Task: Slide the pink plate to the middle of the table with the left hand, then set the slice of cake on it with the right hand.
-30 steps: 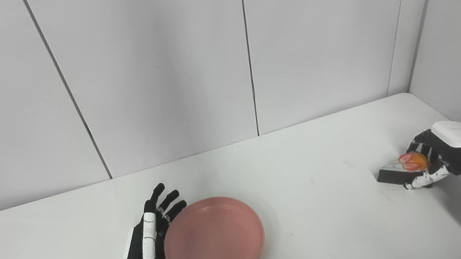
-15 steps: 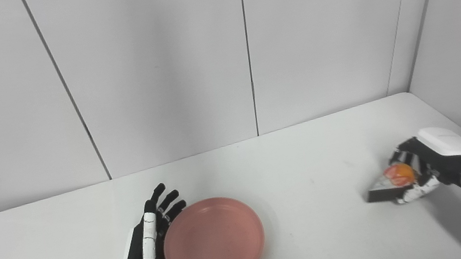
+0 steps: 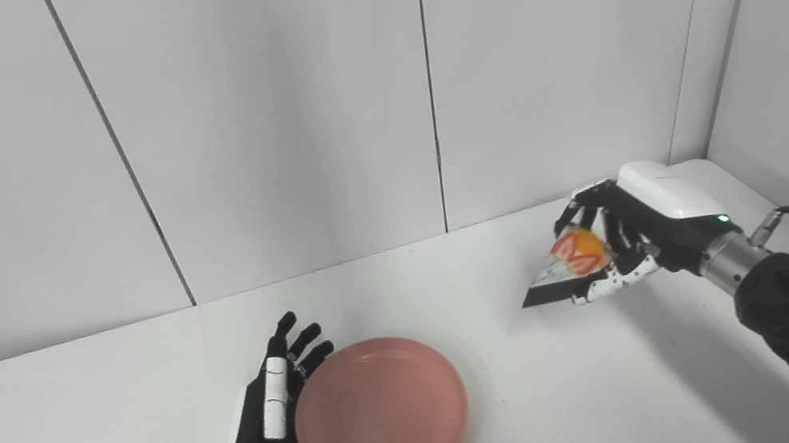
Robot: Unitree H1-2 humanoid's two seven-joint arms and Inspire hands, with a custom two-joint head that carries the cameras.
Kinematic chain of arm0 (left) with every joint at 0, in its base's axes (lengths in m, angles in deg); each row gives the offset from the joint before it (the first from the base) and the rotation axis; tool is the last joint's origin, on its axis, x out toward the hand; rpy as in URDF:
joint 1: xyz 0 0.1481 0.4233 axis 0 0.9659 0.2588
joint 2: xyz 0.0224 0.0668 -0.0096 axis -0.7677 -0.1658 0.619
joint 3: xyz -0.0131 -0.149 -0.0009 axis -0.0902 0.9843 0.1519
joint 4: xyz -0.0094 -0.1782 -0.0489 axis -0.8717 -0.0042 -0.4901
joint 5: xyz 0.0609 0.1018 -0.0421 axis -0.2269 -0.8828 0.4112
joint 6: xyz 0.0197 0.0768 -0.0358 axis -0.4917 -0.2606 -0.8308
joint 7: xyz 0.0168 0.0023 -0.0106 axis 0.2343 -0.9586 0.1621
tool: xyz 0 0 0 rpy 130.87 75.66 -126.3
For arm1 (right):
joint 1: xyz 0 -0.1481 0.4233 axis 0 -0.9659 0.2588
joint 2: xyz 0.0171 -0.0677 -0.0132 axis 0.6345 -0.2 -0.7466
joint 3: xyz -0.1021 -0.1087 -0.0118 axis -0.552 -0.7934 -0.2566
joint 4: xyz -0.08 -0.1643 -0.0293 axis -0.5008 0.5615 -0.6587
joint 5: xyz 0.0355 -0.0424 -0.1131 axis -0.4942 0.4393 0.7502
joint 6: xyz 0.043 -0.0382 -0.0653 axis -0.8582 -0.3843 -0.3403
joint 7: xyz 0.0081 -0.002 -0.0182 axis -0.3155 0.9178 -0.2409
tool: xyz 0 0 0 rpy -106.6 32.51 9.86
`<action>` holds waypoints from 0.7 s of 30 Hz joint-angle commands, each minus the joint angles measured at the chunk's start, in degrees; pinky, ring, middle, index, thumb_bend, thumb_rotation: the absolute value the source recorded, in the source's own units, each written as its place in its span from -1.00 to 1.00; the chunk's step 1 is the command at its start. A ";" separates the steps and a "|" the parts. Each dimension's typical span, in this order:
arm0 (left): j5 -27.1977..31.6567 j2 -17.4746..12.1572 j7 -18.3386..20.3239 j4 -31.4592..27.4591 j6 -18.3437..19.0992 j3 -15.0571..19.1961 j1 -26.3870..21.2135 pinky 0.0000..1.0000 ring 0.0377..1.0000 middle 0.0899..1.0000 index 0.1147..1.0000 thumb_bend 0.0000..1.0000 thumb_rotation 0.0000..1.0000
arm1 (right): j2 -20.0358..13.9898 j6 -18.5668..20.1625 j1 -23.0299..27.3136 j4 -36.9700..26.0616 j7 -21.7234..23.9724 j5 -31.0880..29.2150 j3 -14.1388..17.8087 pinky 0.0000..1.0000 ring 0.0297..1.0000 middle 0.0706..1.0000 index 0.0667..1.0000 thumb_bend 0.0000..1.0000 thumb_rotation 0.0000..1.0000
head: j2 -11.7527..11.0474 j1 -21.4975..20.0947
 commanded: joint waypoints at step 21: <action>-2.62 4.11 -2.87 -1.70 0.07 -1.80 0.97 0.79 0.59 0.72 0.83 0.75 0.88 | 12.33 -7.72 10.46 2.99 4.02 2.80 -10.38 -0.58 -0.49 -0.27 -0.04 0.03 -0.99 | 0.81 5.87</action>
